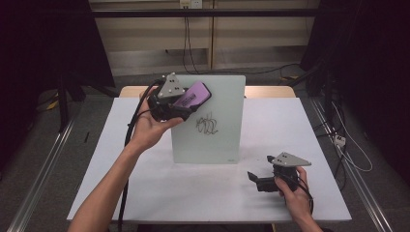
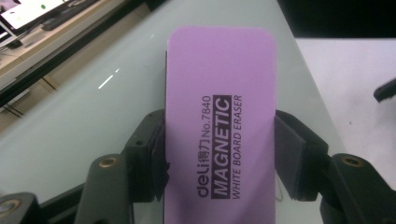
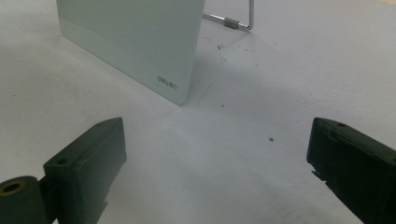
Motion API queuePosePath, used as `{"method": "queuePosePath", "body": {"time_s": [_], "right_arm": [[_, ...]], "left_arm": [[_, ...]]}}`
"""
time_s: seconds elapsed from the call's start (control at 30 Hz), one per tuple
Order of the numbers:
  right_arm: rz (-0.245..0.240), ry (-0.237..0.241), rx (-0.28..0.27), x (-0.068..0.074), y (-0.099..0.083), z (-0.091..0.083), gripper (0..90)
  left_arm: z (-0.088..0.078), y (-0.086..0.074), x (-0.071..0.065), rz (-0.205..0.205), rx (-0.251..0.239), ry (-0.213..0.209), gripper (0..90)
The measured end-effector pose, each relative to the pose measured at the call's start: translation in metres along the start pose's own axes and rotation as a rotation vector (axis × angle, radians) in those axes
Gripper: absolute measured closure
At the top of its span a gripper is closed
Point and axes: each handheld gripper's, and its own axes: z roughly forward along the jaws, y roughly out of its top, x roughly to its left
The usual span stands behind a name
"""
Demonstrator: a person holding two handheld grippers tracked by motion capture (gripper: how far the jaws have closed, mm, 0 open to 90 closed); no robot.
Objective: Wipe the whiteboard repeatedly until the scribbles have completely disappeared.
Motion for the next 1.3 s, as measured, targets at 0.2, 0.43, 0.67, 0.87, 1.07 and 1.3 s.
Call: {"method": "queuePosePath", "body": {"time_s": [0.2, 0.43, 0.67, 0.87, 1.07, 1.3], "right_arm": [[-0.001, 0.001, 0.000, 0.000, 0.000, 0.000, 4.6], [0.000, 0.003, 0.000, 0.000, 0.000, 0.000, 4.6], [0.000, 0.003, 0.000, 0.000, 0.000, 0.000, 4.6], [0.001, 0.003, 0.000, 0.000, 0.000, 0.000, 4.7], [-0.001, 0.004, 0.000, 0.000, 0.000, 0.000, 4.6], [0.002, 0.001, -0.001, -0.001, 0.000, -0.001, 4.7]], "left_arm": [[0.011, -0.003, -0.014, 0.048, 0.034, -0.009, 41.2], [0.023, -0.012, -0.029, 0.068, 0.079, -0.044, 41.0], [0.033, -0.022, -0.044, 0.100, 0.119, -0.065, 40.8], [0.039, -0.027, -0.053, 0.117, 0.147, -0.081, 40.8], [0.044, -0.034, -0.060, 0.123, 0.161, -0.108, 40.8], [0.042, -0.032, -0.055, 0.105, 0.164, -0.128, 40.9]]}}
